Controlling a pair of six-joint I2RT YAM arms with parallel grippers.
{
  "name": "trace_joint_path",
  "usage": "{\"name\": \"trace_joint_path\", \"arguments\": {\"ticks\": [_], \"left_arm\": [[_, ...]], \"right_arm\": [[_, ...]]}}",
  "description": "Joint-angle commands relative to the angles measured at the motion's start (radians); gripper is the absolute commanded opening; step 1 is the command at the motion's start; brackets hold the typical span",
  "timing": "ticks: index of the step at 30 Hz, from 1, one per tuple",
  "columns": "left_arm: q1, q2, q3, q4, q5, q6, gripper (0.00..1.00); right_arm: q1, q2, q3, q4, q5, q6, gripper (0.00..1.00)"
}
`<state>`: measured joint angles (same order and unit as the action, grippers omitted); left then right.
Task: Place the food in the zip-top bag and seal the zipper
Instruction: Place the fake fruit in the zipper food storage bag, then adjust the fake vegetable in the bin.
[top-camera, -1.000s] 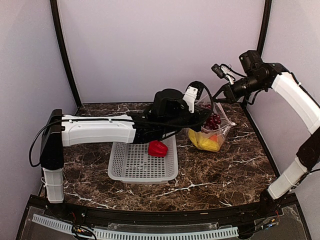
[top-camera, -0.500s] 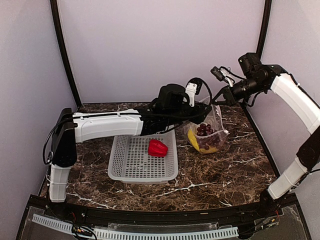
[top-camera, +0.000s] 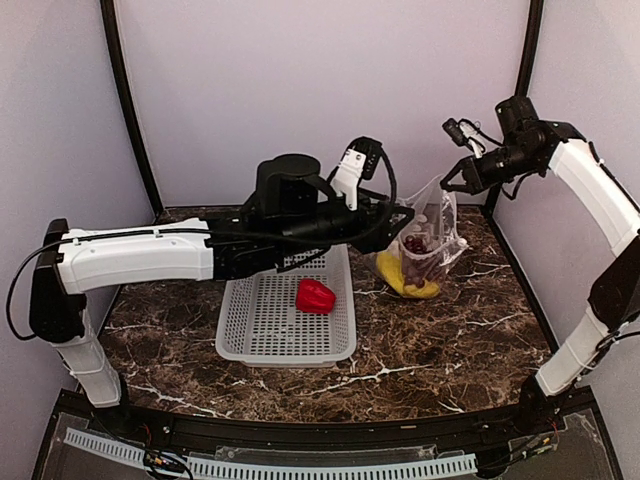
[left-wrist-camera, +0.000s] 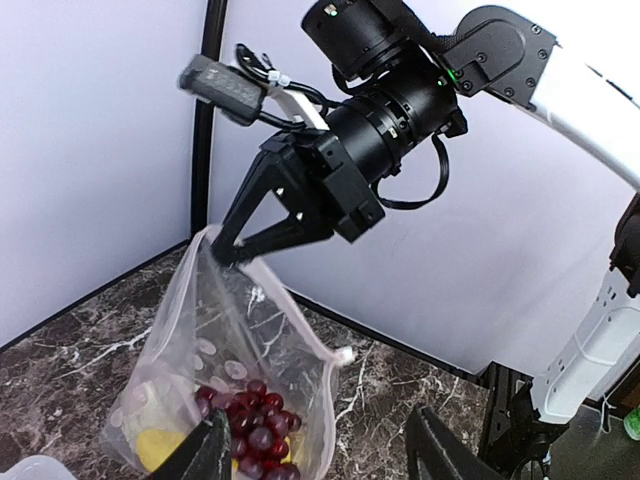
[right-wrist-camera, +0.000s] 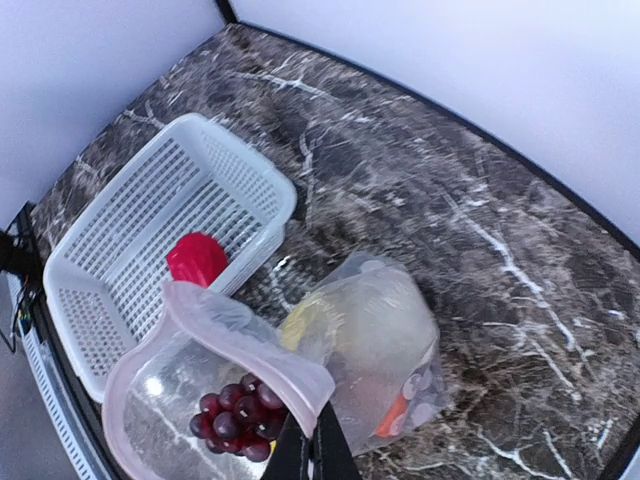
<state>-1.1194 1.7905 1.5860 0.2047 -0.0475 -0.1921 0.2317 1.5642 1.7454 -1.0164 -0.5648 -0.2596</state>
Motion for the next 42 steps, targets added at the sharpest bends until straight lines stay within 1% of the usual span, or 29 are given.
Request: {"name": "trace_joint_path", "arguments": {"ticks": [1, 3, 5, 6, 8, 10, 14, 18, 22, 26, 28, 29, 32, 35, 38, 39, 42], "left_arm": [[0.010, -0.136, -0.160, 0.007, -0.102, 0.051, 0.60], [0.010, -0.172, -0.220, -0.001, -0.133, 0.050, 0.60], [0.010, -0.202, -0.277, -0.002, -0.157, 0.036, 0.60], [0.010, -0.217, -0.313, -0.003, -0.164, 0.025, 0.60], [0.011, -0.231, -0.352, -0.015, -0.179, 0.011, 0.60], [0.012, -0.234, -0.372, -0.055, -0.192, -0.005, 0.61], [0.012, -0.224, -0.388, -0.159, -0.214, -0.039, 0.62], [0.013, -0.212, -0.410, -0.238, -0.262, -0.078, 0.69], [0.016, -0.199, -0.418, -0.300, -0.270, -0.103, 0.71], [0.029, -0.190, -0.414, -0.343, -0.295, -0.151, 0.71], [0.048, -0.195, -0.412, -0.372, -0.301, -0.196, 0.68], [0.057, -0.199, -0.416, -0.386, -0.295, -0.221, 0.66], [0.106, -0.208, -0.433, -0.399, -0.245, -0.268, 0.65], [0.143, -0.202, -0.443, -0.413, -0.206, -0.282, 0.68], [0.157, -0.188, -0.440, -0.432, -0.177, -0.257, 0.72], [0.161, -0.184, -0.439, -0.437, -0.181, -0.250, 0.76], [0.167, -0.152, -0.426, -0.464, -0.188, -0.217, 0.82]], "right_arm": [[-0.157, 0.014, 0.153, 0.108, 0.003, 0.048, 0.00], [-0.175, 0.009, 0.146, 0.127, -0.024, 0.063, 0.00], [-0.133, 0.011, 0.093, 0.120, -0.060, 0.043, 0.00], [-0.102, 0.018, 0.068, 0.090, -0.072, 0.021, 0.00], [-0.048, 0.026, 0.002, 0.062, -0.091, -0.012, 0.00], [-0.022, 0.017, -0.076, 0.067, -0.114, -0.022, 0.00], [-0.017, -0.012, -0.113, 0.087, -0.099, -0.027, 0.00], [-0.017, -0.029, -0.127, 0.109, -0.086, -0.031, 0.00], [-0.017, -0.033, -0.183, 0.140, -0.101, -0.033, 0.00], [-0.017, -0.039, -0.246, 0.179, -0.130, -0.041, 0.00], [-0.017, -0.041, -0.264, 0.187, -0.152, -0.054, 0.00], [-0.017, -0.046, -0.276, 0.196, -0.164, -0.062, 0.00], [-0.018, -0.076, -0.339, 0.250, -0.191, -0.074, 0.00], [-0.024, -0.113, -0.406, 0.320, -0.209, -0.071, 0.00], [-0.030, -0.144, -0.449, 0.369, -0.220, -0.066, 0.00], [-0.031, -0.148, -0.454, 0.377, -0.222, -0.066, 0.00], [-0.032, -0.150, -0.461, 0.382, -0.229, -0.072, 0.00]]}}
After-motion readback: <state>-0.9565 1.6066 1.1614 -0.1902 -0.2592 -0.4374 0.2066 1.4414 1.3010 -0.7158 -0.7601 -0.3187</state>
